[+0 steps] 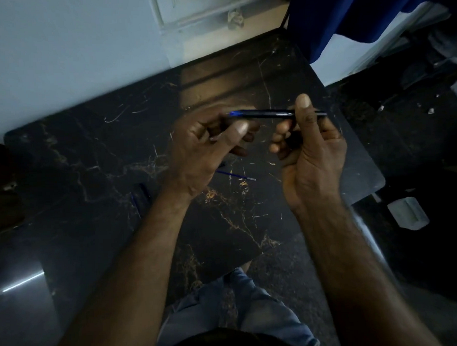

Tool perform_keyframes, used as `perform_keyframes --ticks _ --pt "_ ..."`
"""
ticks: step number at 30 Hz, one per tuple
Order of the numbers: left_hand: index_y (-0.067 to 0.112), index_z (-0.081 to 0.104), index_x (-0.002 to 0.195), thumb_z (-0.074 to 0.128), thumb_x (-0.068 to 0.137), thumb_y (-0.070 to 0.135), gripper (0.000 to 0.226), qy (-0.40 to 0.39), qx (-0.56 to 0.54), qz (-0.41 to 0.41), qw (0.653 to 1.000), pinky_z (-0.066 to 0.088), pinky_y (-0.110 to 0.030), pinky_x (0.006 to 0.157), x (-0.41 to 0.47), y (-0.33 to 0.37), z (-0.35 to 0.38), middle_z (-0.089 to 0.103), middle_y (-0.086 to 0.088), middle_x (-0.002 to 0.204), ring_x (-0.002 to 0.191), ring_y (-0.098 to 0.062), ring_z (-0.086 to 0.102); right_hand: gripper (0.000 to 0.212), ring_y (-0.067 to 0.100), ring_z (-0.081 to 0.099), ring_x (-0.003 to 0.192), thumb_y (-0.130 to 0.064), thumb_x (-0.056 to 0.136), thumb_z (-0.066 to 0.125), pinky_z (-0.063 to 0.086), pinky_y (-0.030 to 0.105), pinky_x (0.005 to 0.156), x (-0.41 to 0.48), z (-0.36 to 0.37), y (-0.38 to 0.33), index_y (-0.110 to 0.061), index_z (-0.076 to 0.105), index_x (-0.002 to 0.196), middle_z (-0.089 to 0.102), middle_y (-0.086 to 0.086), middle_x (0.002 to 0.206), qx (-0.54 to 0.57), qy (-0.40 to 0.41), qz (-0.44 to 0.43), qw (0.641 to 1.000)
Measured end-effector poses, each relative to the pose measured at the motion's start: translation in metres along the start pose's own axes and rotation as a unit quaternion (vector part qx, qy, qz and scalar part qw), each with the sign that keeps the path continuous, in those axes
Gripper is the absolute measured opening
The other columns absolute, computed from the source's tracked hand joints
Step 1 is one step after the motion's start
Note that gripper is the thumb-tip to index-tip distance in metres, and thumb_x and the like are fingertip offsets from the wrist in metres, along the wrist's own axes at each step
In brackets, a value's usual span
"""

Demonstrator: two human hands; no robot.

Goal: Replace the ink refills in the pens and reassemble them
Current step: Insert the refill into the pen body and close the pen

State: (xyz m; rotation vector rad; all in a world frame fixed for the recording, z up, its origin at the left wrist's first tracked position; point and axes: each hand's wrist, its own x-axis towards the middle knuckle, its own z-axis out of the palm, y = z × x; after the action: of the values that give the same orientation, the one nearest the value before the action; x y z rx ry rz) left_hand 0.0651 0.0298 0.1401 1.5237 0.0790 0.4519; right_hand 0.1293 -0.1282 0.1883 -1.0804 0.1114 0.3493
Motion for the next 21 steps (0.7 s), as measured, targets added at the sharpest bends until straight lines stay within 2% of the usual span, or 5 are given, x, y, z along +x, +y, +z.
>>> perform_keyframes --ticks 3,5,7,10,21 --pt "0.006 0.077 0.117 0.069 0.102 0.006 0.016 0.016 0.173 -0.108 0.979 0.063 -0.037 0.082 -0.008 -0.053 -0.013 0.08 -0.009 0.11 0.098 -0.019 0.076 0.018 0.011 0.067 0.061 -0.02 0.107 0.063 0.056 0.026 0.054 0.001 -0.012 0.002 -0.011 0.065 0.092 0.068 0.0 0.069 -0.01 0.015 -0.004 1.0" --pt "0.008 0.077 0.12 0.074 0.099 0.008 0.02 0.012 0.343 -0.164 0.925 0.063 -0.039 0.086 -0.017 -0.089 -0.021 0.08 -0.006 0.111 0.099 -0.021 0.076 0.021 0.011 0.067 0.064 -0.022 0.109 0.061 0.056 0.027 0.055 0.0 -0.018 0.004 -0.012 0.064 0.091 0.067 -0.002 0.07 -0.022 0.009 -0.003 1.0" --pt "0.015 0.076 0.125 0.078 0.098 0.018 0.026 -0.017 0.421 -0.206 0.883 0.062 -0.034 0.081 -0.023 -0.114 -0.028 0.079 -0.002 0.112 0.099 -0.018 0.075 0.024 0.011 0.068 0.065 -0.022 0.11 0.059 0.056 0.028 0.055 -0.003 -0.023 0.005 -0.013 0.064 0.088 0.068 -0.003 0.07 -0.029 0.01 -0.001 1.0" --pt "0.021 0.078 0.121 0.083 0.095 0.029 0.028 -0.05 0.437 -0.242 0.865 0.049 -0.021 0.074 -0.02 -0.132 -0.038 0.079 0.003 0.113 0.096 -0.009 0.068 0.029 0.011 0.067 0.063 -0.022 0.111 0.056 0.055 0.028 0.055 -0.007 -0.03 0.008 -0.013 0.062 0.084 0.068 -0.003 0.067 -0.035 0.025 0.006 0.999" --pt "0.024 0.076 0.106 0.084 0.092 0.03 0.017 -0.085 0.478 -0.237 0.842 0.047 -0.026 0.074 -0.006 -0.145 -0.04 0.068 0.011 0.098 0.095 -0.014 0.07 0.027 0.014 0.068 0.067 -0.024 0.112 0.052 0.056 0.028 0.057 -0.007 -0.044 0.006 -0.008 0.066 0.096 0.071 0.002 0.075 -0.079 0.054 -0.007 0.995"
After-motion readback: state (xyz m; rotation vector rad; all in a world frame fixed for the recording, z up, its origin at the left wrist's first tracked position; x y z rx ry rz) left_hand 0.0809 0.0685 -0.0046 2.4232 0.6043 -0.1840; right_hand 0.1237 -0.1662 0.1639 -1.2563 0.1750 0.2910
